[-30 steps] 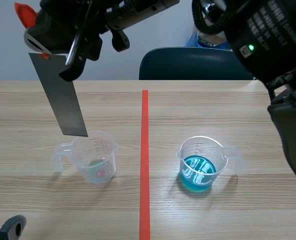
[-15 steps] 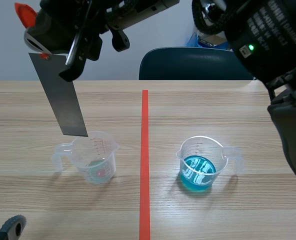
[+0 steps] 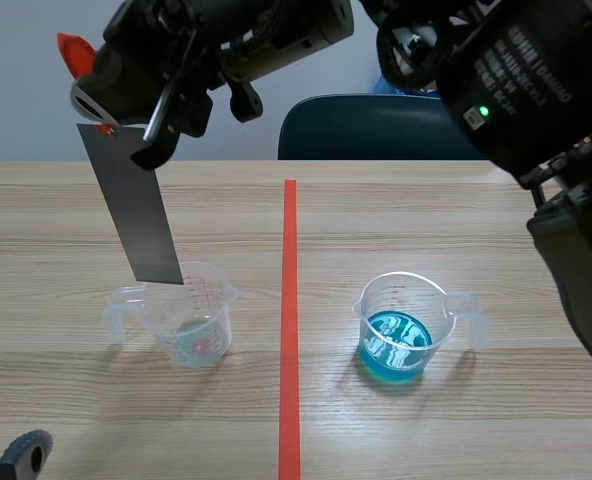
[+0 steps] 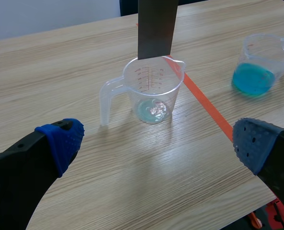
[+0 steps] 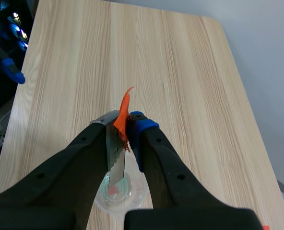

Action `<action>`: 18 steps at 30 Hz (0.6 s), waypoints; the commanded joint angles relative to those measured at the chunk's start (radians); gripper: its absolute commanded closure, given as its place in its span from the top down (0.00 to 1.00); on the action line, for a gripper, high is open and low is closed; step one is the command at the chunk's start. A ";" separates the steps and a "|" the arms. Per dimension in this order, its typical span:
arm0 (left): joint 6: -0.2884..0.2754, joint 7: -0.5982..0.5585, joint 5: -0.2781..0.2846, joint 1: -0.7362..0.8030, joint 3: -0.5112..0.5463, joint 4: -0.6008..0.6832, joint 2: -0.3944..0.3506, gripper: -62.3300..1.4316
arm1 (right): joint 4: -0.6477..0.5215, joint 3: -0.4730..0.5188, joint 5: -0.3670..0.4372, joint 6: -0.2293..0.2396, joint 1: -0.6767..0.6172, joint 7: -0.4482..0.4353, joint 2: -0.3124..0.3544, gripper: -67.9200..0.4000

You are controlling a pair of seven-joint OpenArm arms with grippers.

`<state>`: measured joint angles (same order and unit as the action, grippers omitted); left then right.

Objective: Do the redox reaction experiment

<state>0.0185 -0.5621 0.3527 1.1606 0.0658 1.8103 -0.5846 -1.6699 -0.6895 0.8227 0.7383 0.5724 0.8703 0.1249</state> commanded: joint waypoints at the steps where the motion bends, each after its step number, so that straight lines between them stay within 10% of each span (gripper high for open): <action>1: -0.002 -0.017 0.003 0.002 -0.002 0.017 0.008 1.00 | 0.009 0.000 -0.016 0.007 0.026 -0.032 -0.003 0.02; 18: -0.002 -0.017 0.003 0.002 -0.002 0.017 0.008 1.00 | 0.242 -0.131 -0.285 0.007 0.026 -0.349 -0.004 0.02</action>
<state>0.0185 -0.5621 0.3527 1.1606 0.0658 1.8103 -0.5846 -1.4193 -0.8219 0.5331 0.7380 0.5720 0.5468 0.1249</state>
